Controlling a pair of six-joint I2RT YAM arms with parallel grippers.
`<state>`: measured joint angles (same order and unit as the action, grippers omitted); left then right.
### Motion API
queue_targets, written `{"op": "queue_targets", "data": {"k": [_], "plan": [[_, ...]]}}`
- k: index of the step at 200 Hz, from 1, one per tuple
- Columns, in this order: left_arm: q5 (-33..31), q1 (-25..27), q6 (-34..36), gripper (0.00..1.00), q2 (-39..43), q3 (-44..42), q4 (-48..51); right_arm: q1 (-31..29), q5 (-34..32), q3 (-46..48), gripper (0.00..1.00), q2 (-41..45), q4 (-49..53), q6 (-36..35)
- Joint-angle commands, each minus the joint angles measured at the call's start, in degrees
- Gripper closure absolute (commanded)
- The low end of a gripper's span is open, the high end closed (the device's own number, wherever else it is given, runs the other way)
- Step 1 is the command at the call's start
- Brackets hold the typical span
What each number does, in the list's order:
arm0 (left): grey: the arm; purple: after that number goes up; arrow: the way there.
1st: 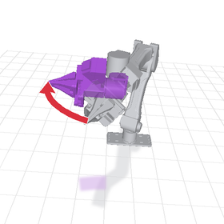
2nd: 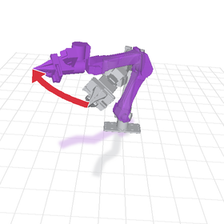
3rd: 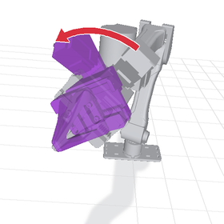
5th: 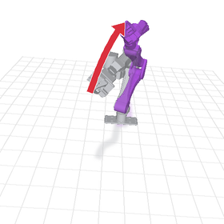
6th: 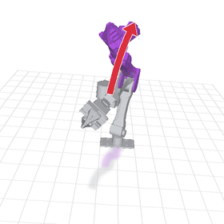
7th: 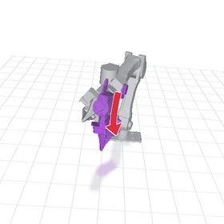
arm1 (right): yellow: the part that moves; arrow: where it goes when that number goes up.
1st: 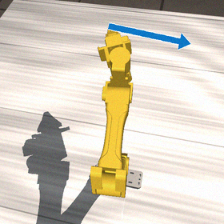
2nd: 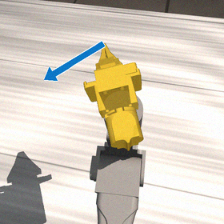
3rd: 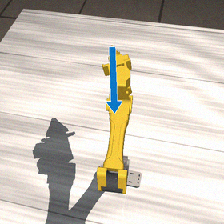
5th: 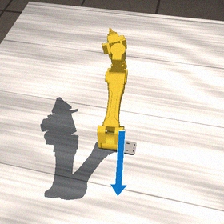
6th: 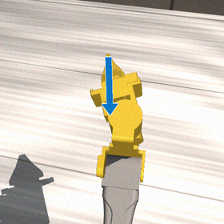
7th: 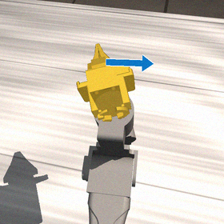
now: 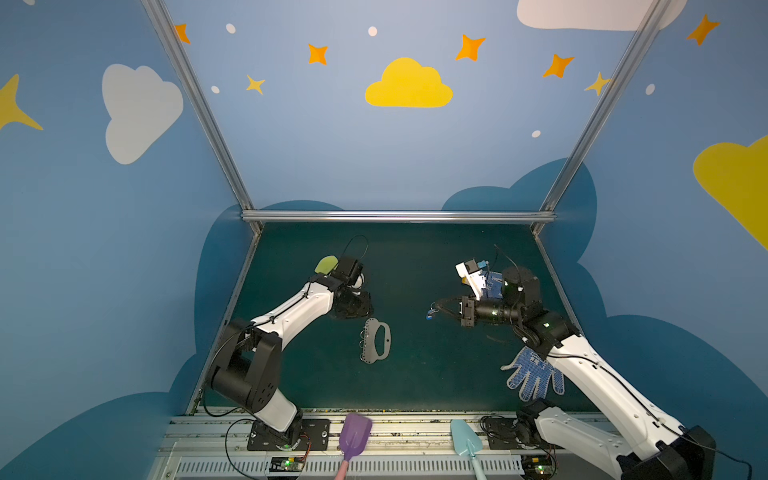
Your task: Put the keys on the keyring
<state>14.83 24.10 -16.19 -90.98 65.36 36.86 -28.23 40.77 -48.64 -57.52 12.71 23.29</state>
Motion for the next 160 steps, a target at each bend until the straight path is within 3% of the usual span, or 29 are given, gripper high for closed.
{"op": "queue_targets", "data": {"k": [1, 6, 14, 39, 54, 160], "plan": [[-2.18, -0.08, 13.08, 0.57, -1.27, 2.79, 11.87, 0.04, 0.83, -0.54, 1.0, -0.83, -0.45, -0.57], [0.05, -0.17, 17.08, 0.63, -0.96, 2.13, 11.73, 0.04, 0.97, -0.59, 1.0, -0.92, -0.41, -0.56], [1.46, 0.15, 21.73, 0.63, 0.0, 0.58, 11.03, 0.08, 1.0, -0.58, 1.0, -0.8, -0.63, -0.46], [-4.25, 0.57, 30.03, 0.61, 3.08, -3.5, 7.48, 0.1, 0.69, -0.4, 1.0, -0.1, -0.33, -0.79], [-4.48, 0.8, 34.14, 0.57, 4.92, -6.29, 4.93, 0.18, 0.67, -0.27, 1.0, 0.2, -0.3, -1.01], [-4.53, 0.43, 42.51, 0.66, 9.33, -22.49, -20.2, 0.27, 1.19, 0.03, 1.0, 0.08, -1.31, -0.53]]}}
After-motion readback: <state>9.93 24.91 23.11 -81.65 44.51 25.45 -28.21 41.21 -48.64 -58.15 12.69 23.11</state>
